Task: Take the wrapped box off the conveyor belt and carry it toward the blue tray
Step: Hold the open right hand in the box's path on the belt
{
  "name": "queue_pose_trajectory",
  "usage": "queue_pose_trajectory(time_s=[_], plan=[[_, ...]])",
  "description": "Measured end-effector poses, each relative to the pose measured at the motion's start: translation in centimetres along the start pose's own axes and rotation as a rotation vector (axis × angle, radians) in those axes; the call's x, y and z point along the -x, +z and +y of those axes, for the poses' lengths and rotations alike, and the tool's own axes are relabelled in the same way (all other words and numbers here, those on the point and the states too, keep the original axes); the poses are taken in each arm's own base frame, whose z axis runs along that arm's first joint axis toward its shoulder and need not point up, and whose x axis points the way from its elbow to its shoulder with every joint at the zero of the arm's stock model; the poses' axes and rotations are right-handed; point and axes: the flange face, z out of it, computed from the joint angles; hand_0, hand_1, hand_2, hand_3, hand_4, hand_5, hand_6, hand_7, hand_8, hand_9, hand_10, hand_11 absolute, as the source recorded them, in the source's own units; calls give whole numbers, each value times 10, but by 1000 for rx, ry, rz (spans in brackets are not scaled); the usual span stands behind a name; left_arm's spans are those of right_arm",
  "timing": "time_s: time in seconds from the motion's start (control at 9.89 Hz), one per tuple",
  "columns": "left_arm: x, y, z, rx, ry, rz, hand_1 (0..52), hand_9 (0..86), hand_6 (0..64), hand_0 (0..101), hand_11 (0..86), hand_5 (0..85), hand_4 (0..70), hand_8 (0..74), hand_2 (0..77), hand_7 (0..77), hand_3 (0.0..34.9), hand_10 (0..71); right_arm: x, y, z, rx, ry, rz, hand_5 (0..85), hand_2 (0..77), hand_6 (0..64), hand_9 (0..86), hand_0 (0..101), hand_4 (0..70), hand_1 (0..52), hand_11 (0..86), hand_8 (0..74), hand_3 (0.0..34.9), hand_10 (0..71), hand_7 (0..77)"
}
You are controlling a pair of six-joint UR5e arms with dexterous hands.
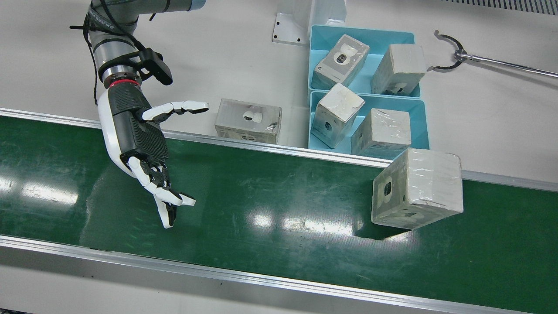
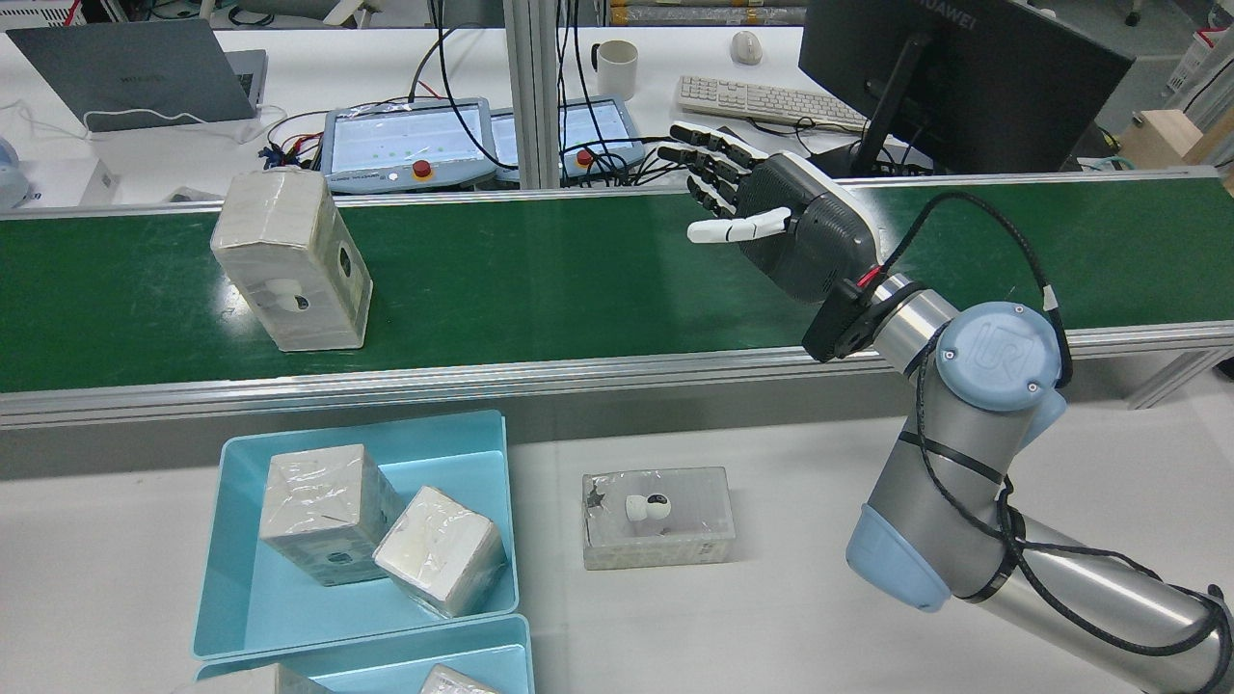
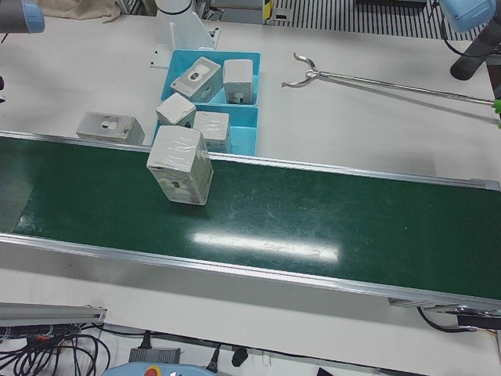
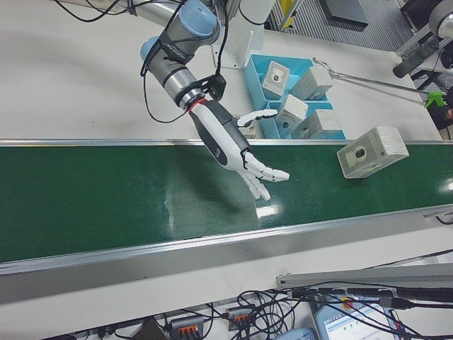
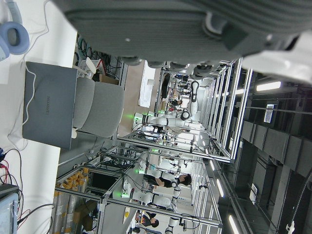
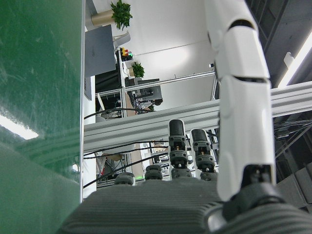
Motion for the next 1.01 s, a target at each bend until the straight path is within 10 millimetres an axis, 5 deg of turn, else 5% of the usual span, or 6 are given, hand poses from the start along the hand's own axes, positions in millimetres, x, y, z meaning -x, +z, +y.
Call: queue_pose_trajectory(time_s=[1.01], plan=[[0, 0, 0, 0, 0, 0, 0, 0, 0, 0, 5, 11, 0, 5, 11, 5, 0, 0, 0, 0, -2, -4, -1, -2, 185, 169, 71, 54, 506, 115, 191, 16, 5, 53, 5, 235]])
